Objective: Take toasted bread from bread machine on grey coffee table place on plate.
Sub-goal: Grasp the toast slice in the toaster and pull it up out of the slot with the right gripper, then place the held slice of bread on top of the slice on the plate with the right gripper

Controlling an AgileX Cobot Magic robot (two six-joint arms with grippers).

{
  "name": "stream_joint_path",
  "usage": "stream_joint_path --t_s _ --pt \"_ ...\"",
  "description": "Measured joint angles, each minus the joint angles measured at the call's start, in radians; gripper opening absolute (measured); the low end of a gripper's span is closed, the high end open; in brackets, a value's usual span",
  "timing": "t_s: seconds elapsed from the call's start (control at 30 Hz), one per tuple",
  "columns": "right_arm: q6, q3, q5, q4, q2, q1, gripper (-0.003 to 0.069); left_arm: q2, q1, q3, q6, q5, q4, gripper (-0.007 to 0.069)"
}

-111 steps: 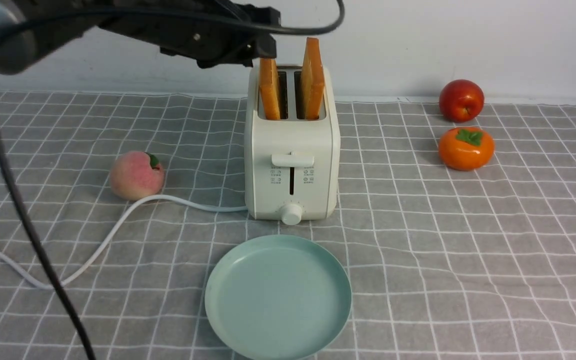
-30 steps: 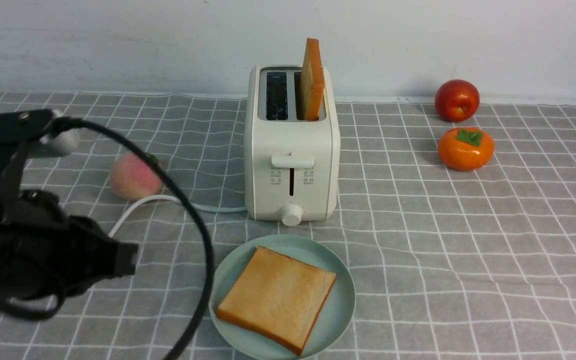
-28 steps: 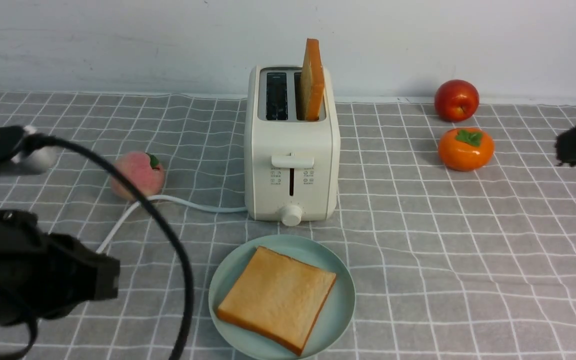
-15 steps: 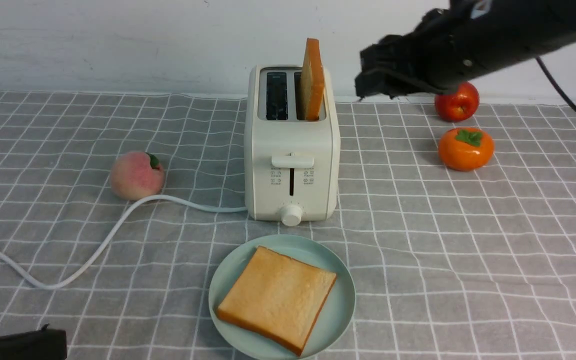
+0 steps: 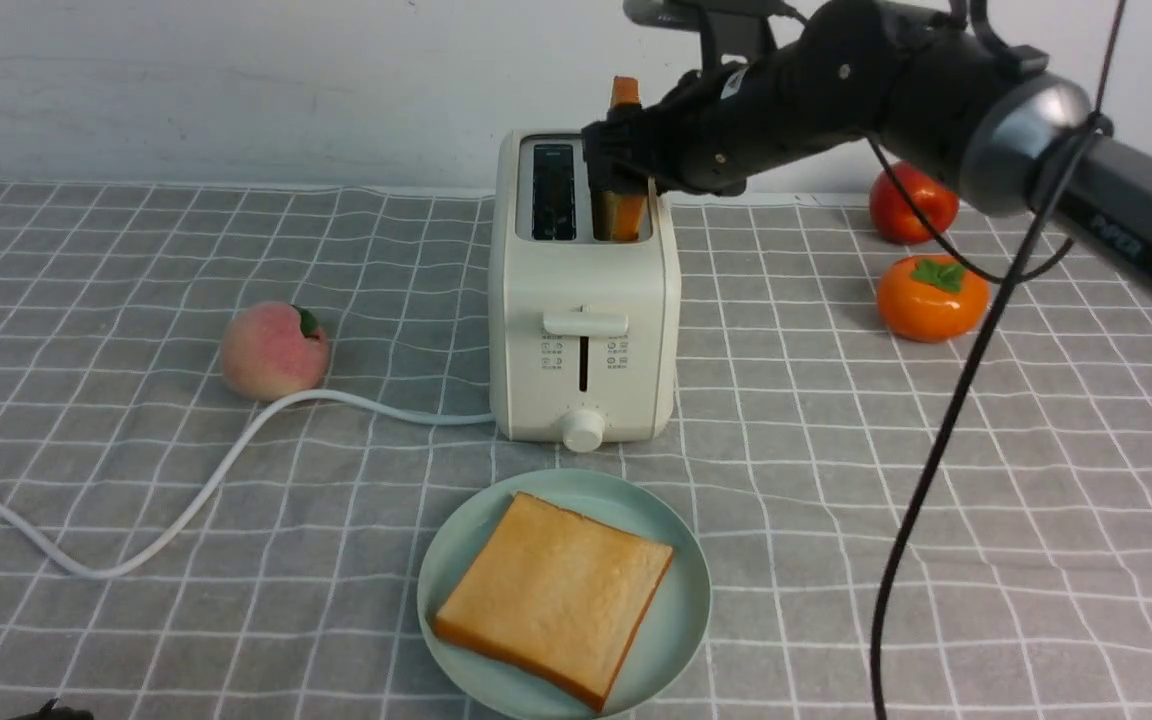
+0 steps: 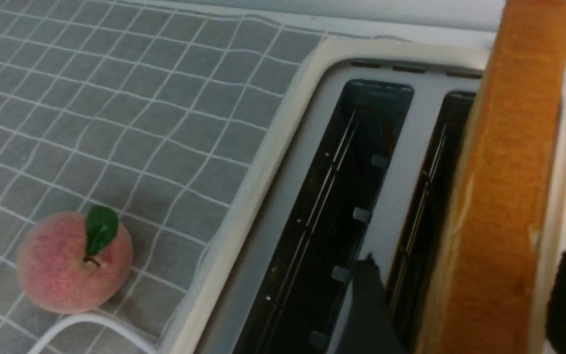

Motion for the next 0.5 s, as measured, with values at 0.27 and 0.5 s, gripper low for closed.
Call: stream_joint_path --t_s 0.27,0.5 --pt "0.001 -0.078 0.200 -0.041 -0.136 0.000 0.0111 0.000 0.000 0.004 0.000 0.007 0.030 -0.0014" --pt "0.000 -0.100 0.609 -0.047 -0.436 0.000 0.0111 0.000 0.000 0.004 0.000 0.007 0.079 -0.0014"
